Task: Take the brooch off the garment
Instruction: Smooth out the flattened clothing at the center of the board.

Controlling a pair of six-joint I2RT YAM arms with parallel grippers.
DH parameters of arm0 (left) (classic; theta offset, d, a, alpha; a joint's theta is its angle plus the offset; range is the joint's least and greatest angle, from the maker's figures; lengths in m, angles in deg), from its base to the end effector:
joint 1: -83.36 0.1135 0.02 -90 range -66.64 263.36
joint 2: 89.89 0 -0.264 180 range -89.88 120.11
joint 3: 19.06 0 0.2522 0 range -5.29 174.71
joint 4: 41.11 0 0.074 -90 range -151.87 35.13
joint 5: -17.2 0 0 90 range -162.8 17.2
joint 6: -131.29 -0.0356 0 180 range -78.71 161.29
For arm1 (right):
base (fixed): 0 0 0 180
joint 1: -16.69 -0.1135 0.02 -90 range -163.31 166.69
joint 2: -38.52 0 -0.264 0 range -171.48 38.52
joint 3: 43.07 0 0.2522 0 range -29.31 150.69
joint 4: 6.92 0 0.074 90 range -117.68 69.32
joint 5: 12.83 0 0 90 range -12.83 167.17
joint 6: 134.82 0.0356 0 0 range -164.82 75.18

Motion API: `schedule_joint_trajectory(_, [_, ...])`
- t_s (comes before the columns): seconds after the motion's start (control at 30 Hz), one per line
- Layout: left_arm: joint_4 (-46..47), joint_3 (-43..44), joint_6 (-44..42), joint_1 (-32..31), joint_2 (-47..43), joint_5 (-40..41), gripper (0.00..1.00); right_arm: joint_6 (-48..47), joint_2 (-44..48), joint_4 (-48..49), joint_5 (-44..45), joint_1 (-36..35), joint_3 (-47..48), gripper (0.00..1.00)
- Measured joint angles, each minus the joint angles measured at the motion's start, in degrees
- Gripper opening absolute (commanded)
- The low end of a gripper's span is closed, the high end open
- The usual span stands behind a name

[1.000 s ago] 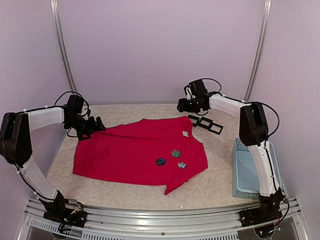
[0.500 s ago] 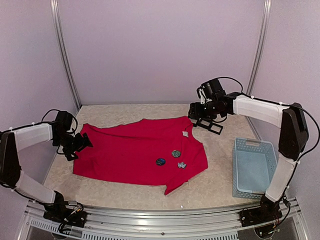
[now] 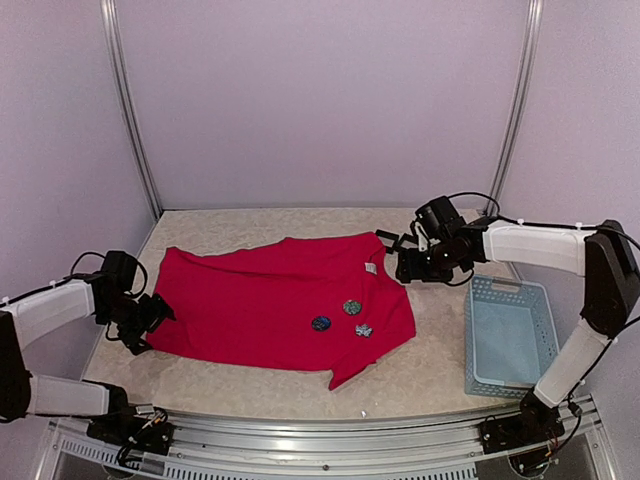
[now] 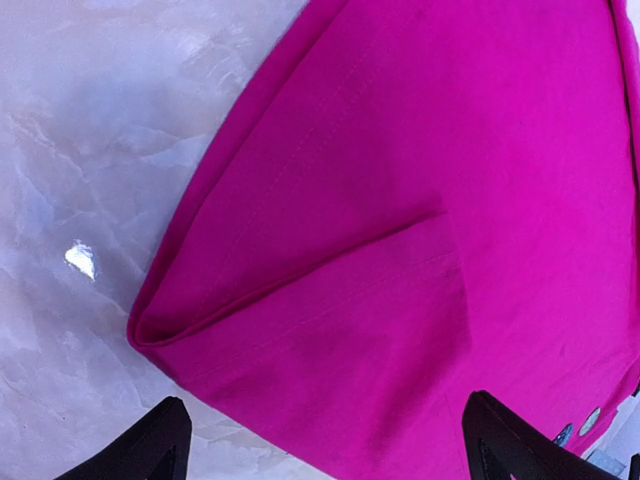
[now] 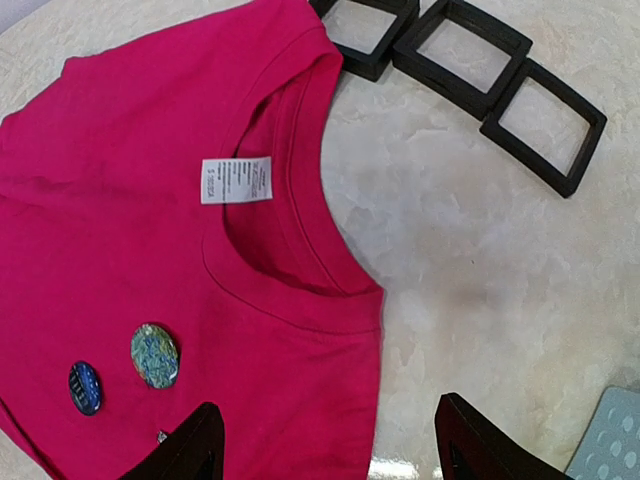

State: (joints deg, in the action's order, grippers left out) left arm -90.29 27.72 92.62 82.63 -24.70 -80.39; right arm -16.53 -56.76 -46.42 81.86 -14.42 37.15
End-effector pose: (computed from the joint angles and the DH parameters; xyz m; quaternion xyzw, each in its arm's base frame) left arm 0.1901 -0.0071 0.1725 -0.4067 0.8904 -0.1434 0.1457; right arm 0.3023 0.1790 0.2217 -0.0110 0.9518 0.1168 0.2835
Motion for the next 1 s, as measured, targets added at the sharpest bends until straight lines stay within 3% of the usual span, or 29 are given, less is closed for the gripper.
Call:
schedule_joint_trajectory(0.17, [0.0, -0.8, 1.2, 0.0, 0.3, 1.4, 0.67, 1.4, 5.7, -0.3, 0.0, 0.0, -6.4, 0.74])
schedule_joint_trajectory(0.4, [0.3, -4.1, 1.4, 1.5, -0.4, 1.9, 0.64, 2.5, 6.5, -0.5, 0.1, 0.0, -8.2, 0.73])
schedule_joint_trajectory(0.6, [1.2, -4.3, 1.1, 3.3, 0.1, 2.1, 0.53, 2.7, 4.0, -0.9, 0.0, 0.0, -7.4, 0.73])
schedule_joint_trajectory(1.0, [5.6, -5.2, 0.9, 5.2, 2.0, 2.3, 0.23, 2.4, -1.0, -1.6, 0.7, 0.2, -3.3, 0.72])
